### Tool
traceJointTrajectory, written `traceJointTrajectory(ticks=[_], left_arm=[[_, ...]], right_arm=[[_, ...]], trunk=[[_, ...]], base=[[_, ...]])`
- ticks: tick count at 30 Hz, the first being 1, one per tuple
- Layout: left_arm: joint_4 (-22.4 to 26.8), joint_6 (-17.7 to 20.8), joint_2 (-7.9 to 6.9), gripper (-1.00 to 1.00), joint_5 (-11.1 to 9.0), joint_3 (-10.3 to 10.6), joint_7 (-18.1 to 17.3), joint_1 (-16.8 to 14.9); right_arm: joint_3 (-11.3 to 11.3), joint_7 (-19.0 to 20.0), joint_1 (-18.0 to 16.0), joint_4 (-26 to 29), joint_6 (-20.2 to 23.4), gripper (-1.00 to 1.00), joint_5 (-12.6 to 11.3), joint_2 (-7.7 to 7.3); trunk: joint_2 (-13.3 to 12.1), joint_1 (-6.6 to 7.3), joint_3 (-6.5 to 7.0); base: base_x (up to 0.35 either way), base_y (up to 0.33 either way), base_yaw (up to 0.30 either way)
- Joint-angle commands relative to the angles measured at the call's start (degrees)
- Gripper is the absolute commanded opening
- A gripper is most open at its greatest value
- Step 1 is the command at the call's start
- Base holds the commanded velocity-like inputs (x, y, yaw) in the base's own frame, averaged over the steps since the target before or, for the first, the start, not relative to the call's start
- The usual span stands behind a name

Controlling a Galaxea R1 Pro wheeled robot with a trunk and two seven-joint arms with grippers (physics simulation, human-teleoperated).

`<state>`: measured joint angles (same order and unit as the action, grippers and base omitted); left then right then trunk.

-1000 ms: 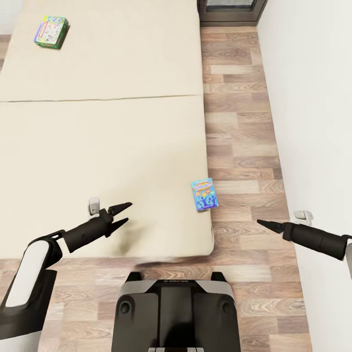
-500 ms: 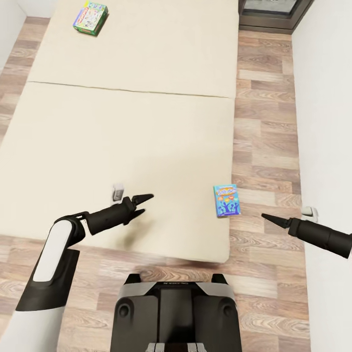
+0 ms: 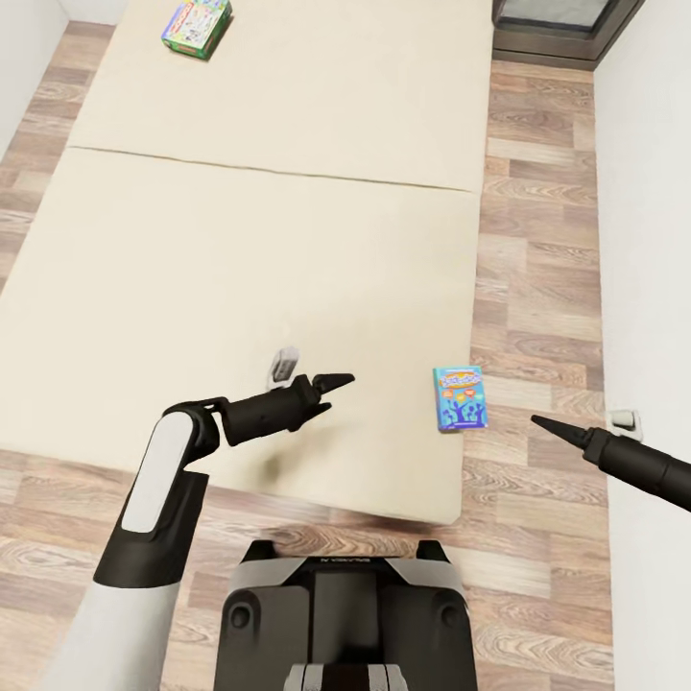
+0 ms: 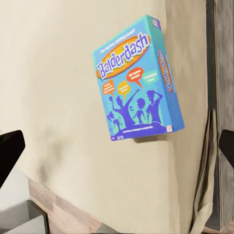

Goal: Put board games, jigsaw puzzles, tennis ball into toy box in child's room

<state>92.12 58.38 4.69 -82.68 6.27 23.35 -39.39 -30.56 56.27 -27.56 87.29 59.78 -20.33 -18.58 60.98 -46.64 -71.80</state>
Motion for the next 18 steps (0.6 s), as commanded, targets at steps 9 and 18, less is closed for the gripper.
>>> traceJointTrajectory(ticks=[9, 18], left_arm=[[0.1, 0.1, 2.66, 1.00, -2.2, 4.9, 1.6, -1.9], [0.1, 0.0, 3.98, 1.00, -10.6, 8.1, 1.0, -4.4]], right_arm=[[-6.1, 0.6, -0.2, -2.5, 0.2, 1.00, -0.1, -0.07], [-9.1, 1.9, -0.3, -6.8, 0.2, 1.00, -2.8, -1.79]], trunk=[[3.7, -1.99, -1.65], [7.3, -3.97, -3.26]], base=[[0.000, 0.000, 0.014], [0.000, 0.000, 0.004]])
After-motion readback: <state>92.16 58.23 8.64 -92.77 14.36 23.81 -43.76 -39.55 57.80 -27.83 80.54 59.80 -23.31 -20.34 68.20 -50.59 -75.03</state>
